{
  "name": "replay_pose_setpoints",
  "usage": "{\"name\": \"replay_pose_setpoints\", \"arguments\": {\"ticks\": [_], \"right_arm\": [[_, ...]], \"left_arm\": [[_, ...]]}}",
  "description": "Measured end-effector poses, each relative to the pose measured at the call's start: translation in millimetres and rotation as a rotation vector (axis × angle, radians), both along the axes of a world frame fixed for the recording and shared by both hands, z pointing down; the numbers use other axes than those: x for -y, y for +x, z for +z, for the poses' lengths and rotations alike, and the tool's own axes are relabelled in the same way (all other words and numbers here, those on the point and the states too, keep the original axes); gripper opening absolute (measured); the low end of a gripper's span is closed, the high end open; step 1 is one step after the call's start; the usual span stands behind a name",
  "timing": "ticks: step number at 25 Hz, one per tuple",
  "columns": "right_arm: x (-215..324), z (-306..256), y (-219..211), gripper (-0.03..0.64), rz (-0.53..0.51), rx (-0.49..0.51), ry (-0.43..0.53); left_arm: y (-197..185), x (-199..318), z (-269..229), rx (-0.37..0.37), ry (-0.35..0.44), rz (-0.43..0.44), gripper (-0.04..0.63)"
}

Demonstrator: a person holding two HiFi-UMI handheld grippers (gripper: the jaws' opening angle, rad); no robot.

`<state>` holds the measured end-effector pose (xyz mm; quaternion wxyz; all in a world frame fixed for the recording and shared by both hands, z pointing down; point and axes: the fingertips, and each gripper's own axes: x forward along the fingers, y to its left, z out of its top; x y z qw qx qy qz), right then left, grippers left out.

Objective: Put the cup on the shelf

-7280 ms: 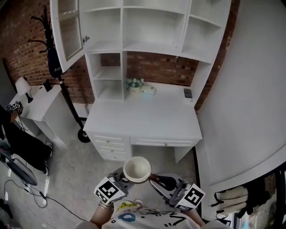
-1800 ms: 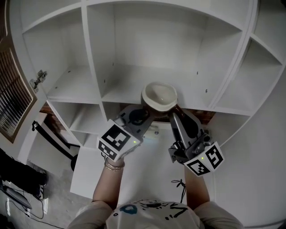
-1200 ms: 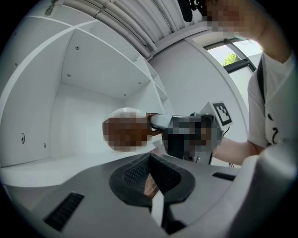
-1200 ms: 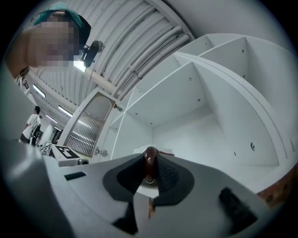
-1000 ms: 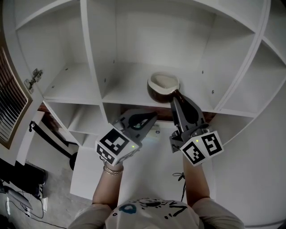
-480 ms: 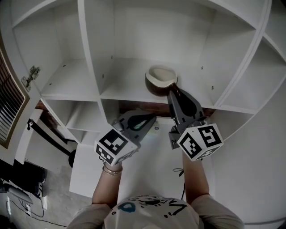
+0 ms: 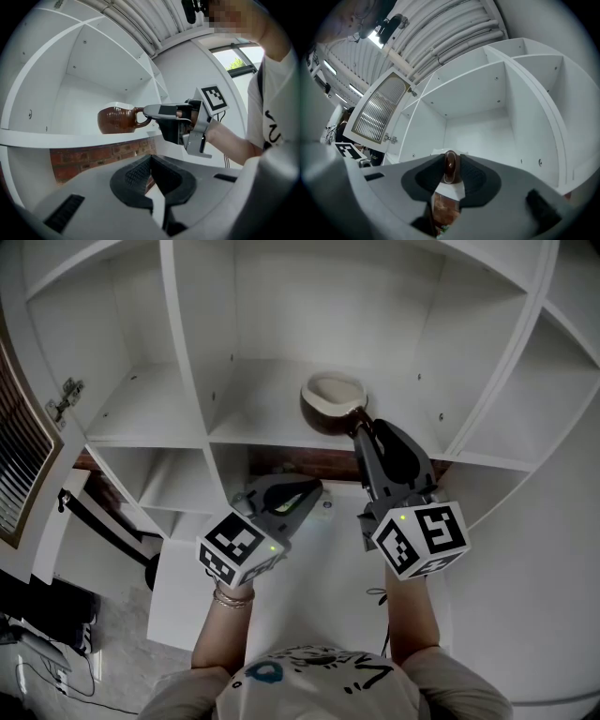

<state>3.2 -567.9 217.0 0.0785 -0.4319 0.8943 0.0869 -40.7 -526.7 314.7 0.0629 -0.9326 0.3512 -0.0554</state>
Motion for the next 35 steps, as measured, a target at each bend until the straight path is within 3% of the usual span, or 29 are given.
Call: {"name": "replay_pose_setpoints", "arguments": {"ticks": [13, 29, 35], "right_arm": [[-48.8, 48.6, 19.1, 0.087, -0.045, 0.040, -0.077], [-109.0, 125.1, 19.4, 0.043, -0.186, 0.008, -0.219], [-131.9, 139.2, 16.0, 0.029, -0.255, 0.008, -0.226]], "left_arm": [[9.7, -35.7, 15.8, -0.003, -0.025, 0.026, 0.015], [28.1, -91.7, 49.4, -0.036, -0.031, 0.085, 0.015], [33.9, -108.8, 61.4, -0.043, -0.036, 0.112, 0.015]]}}
